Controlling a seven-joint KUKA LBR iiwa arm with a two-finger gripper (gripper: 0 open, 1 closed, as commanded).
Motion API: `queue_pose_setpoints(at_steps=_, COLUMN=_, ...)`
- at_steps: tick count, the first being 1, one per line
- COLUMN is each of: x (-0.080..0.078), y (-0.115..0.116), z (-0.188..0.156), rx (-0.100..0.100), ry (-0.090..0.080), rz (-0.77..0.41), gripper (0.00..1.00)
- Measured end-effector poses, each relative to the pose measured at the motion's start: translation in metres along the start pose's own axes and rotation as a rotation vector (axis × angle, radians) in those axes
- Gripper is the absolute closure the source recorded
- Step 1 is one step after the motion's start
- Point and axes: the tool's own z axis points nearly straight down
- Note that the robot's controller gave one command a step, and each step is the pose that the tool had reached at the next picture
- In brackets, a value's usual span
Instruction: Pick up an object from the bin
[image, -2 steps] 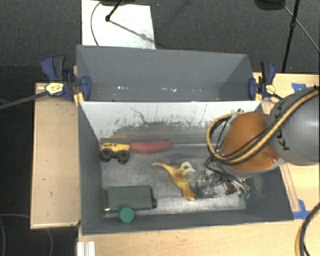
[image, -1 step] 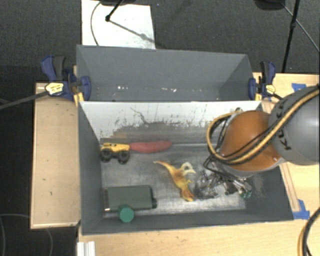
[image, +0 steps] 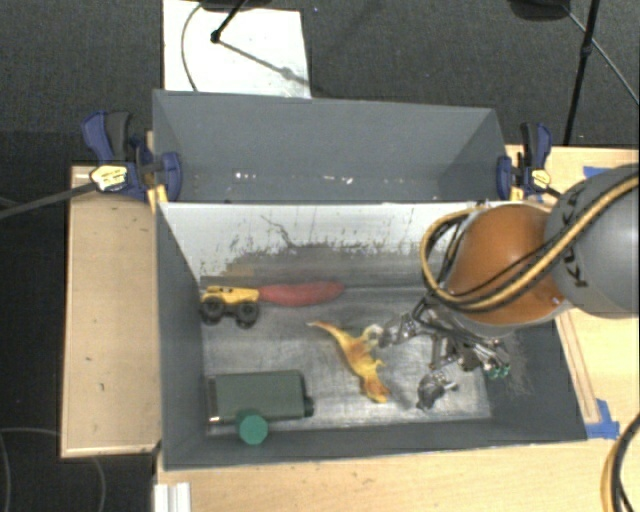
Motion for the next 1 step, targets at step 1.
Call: queue_pose_setpoints(at_steps=1, x=-0.007, y=-0.0067, z=0.0158, rx=0.002, ry=-0.007, rz=0.005, gripper=0.0)
